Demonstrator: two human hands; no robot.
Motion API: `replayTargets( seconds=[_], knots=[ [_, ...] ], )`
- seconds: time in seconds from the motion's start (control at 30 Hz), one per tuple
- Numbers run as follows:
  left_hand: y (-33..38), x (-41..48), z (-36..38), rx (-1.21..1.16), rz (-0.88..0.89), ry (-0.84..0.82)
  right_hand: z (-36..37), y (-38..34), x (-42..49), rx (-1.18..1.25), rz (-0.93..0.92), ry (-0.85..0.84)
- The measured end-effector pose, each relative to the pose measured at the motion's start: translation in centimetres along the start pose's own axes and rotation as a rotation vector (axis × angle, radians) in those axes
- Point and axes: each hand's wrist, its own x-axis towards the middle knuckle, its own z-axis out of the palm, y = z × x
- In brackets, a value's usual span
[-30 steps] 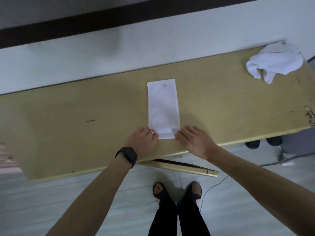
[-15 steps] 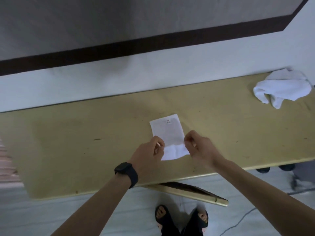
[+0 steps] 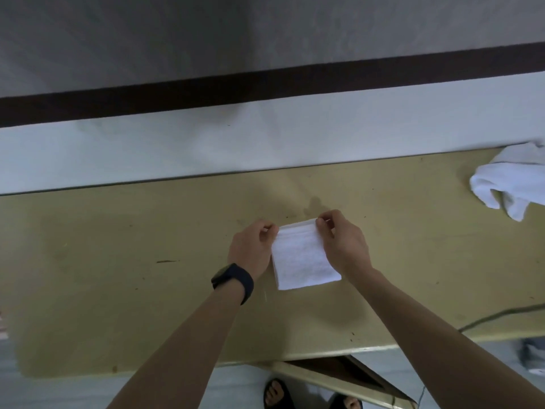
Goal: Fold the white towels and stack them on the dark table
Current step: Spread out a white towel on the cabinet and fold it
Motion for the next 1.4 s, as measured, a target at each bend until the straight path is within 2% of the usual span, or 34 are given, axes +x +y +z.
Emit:
replayTargets(
  seconds=[0.6, 0.73, 0.93, 1.07, 1.2, 1.3, 1.4],
  knots=[
    [0.2, 1.2, 0.9, 0.427, 0.031, 0.038, 1.3, -1.4, 3.4, -0.406, -0.02, 0.006],
    [0.6, 1.2, 1.0, 0.462, 0.03, 0.03, 1.8, -2.2, 3.7, -0.457, -0.036, 0.062],
    [0.8, -0.4, 0.7, 0.367, -0.09, 0.061, 0.3, -2.5, 2.2, -0.327, 0.135, 0.108],
    [1.3, -0.5, 0.8, 0.412, -0.105, -0.024, 0.1, -2.7, 1.3, -0.339, 0.189, -0.106],
    [1.9, 0.5, 0.6, 0.216, -0.19, -0.104, 0.3, -3.0, 2.3, -0.221, 0.322, -0.224],
    [1.9, -0.2, -0.4, 0.039, -0.18, -0.149, -0.6, -3.3, 2.0, -0.145, 0.238, -0.293],
    [2.3, -2.1, -3.2, -0.153, -0.128, -0.14, -3.1, -4.8, 0.6, -0.128, 0.043, -0.269]
  ],
)
